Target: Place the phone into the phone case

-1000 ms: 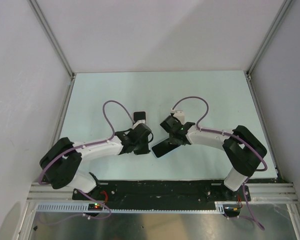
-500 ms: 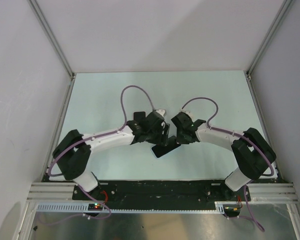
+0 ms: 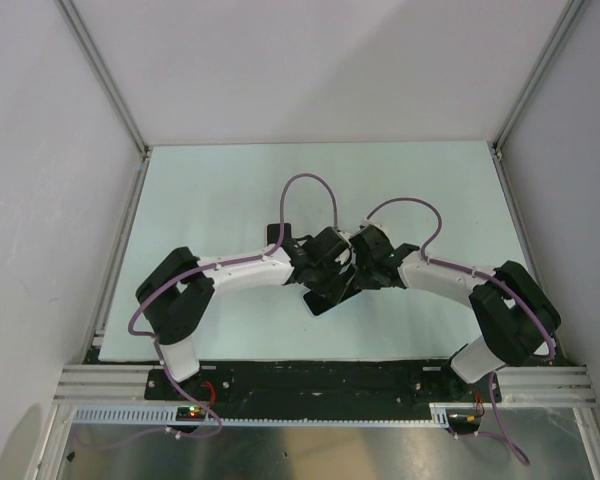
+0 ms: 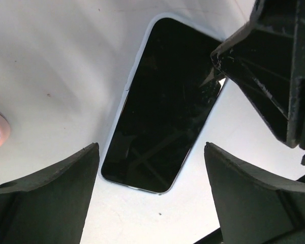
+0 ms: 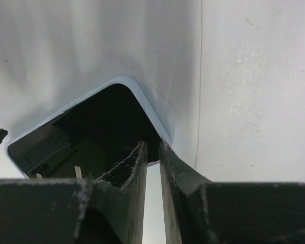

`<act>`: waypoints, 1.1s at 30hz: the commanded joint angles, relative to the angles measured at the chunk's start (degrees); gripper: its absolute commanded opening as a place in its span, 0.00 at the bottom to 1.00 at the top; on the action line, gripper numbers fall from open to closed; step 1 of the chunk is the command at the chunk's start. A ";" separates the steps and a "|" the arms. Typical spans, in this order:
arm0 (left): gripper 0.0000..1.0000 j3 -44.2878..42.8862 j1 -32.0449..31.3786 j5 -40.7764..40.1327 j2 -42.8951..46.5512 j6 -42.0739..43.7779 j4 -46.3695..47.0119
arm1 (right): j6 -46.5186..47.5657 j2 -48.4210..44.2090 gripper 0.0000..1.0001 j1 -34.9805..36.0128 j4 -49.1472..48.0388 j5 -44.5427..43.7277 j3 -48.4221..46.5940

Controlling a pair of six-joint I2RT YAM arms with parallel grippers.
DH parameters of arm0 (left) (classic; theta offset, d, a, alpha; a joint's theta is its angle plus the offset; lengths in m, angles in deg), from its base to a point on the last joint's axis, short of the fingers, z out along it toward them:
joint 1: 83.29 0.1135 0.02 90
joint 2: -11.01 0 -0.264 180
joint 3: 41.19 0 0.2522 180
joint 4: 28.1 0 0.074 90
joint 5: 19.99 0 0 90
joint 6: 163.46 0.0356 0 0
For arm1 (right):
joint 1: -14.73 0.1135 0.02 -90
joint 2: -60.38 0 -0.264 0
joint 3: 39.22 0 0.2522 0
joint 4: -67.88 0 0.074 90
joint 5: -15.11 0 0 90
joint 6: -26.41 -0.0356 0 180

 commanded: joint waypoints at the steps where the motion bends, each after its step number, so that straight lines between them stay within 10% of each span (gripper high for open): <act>1: 0.89 -2.23 -0.38 -0.29 0.08 7.02 -1.25 | 0.73 4.30 0.21 -0.07 1.92 3.17 4.52; 33: 0.94 -2.59 -0.13 5.76 -3.29 9.65 6.23 | 0.25 -11.14 0.28 -13.48 -3.95 16.81 10.24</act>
